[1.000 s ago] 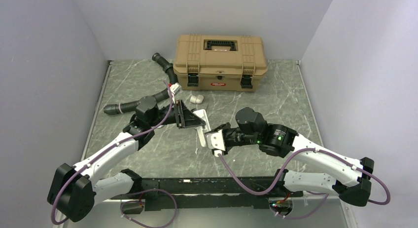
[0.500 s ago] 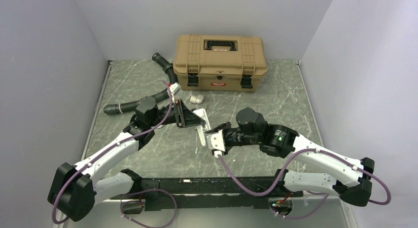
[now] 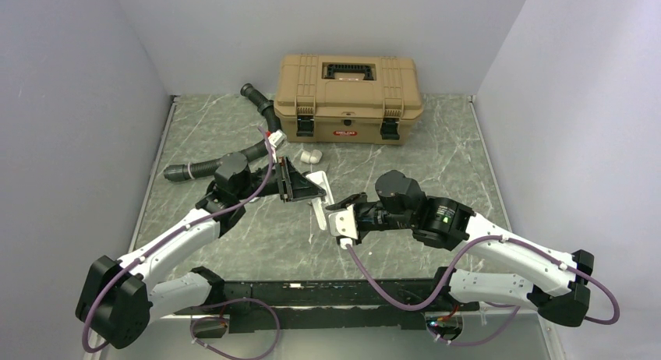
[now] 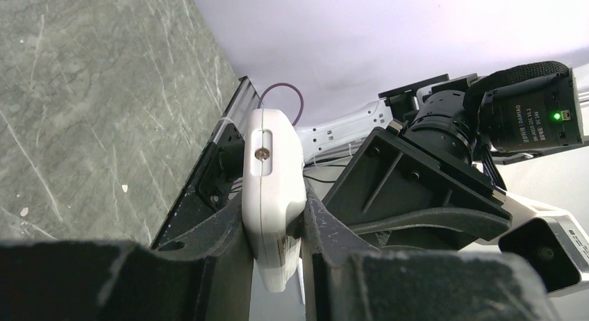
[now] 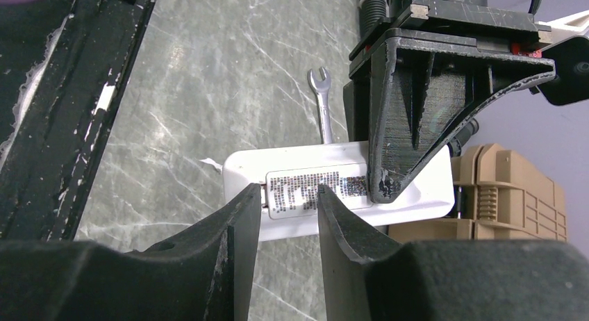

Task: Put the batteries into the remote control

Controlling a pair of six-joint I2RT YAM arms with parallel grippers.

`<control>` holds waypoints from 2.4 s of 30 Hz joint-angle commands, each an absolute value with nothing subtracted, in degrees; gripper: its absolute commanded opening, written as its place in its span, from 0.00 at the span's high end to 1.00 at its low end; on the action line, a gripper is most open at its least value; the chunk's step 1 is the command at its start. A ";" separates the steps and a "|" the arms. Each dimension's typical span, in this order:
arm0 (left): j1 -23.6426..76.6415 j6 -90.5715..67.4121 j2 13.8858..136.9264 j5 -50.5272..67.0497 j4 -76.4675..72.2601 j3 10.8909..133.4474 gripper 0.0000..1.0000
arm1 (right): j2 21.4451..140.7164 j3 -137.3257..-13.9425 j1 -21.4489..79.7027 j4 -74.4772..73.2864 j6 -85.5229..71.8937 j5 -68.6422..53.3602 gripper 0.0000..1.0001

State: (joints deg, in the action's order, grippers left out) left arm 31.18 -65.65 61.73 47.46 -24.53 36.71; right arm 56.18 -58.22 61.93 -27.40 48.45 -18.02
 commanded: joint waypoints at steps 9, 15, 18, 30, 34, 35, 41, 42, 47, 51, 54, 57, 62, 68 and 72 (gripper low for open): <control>33.45 -64.85 61.52 51.46 -23.25 37.87 1.00 | 54.78 -59.82 61.25 -21.55 49.74 -13.89 0.63; 33.68 -64.42 61.95 51.44 -22.77 38.14 1.00 | 54.35 -60.27 61.26 -21.56 49.57 -13.82 0.63; 33.73 -64.51 62.20 51.33 -22.93 38.07 1.00 | 54.15 -60.35 61.25 -21.60 49.50 -13.79 0.62; 33.94 -64.87 62.84 51.02 -23.31 38.10 1.00 | 53.90 -60.59 61.23 -22.48 48.99 -14.59 0.62; 34.00 -65.26 62.81 50.55 -23.56 38.10 1.00 | 53.87 -60.24 61.26 -23.80 48.24 -15.92 0.60; 33.98 -65.41 62.78 50.46 -23.56 38.00 1.00 | 53.68 -60.08 61.24 -24.12 48.03 -16.11 0.60; 33.95 -66.31 62.86 50.32 -24.77 37.20 1.00 | 53.86 -59.09 61.23 -26.73 47.34 -17.37 0.57; 33.98 -66.29 62.84 50.30 -24.86 37.10 1.00 | 53.81 -58.93 61.28 -26.93 47.19 -17.50 0.57; 33.98 -66.47 62.98 50.12 -24.98 36.75 1.00 | 53.32 -58.46 61.28 -26.79 46.63 -17.88 0.55; 34.01 -66.41 62.84 49.76 -24.63 36.83 1.00 | 53.05 -58.60 61.20 -27.40 46.29 -18.14 0.54; 33.95 -66.37 62.92 49.51 -24.69 36.70 1.00 | 52.78 -58.54 61.22 -27.59 45.93 -18.65 0.53; 33.96 -66.56 62.91 49.40 -24.78 36.48 1.00 | 52.66 -58.43 61.22 -27.73 45.75 -18.92 0.52; 34.00 -66.67 62.58 49.05 -24.57 36.47 1.00 | 52.90 -58.04 61.26 -28.04 45.39 -19.59 0.51; 33.99 -67.97 62.99 48.87 -25.58 36.10 1.00 | 53.48 -57.53 61.24 -28.23 45.10 -20.22 0.50; 33.97 -68.90 63.66 48.86 -26.81 35.39 1.00 | 53.36 -57.06 61.20 -28.00 45.00 -20.18 0.49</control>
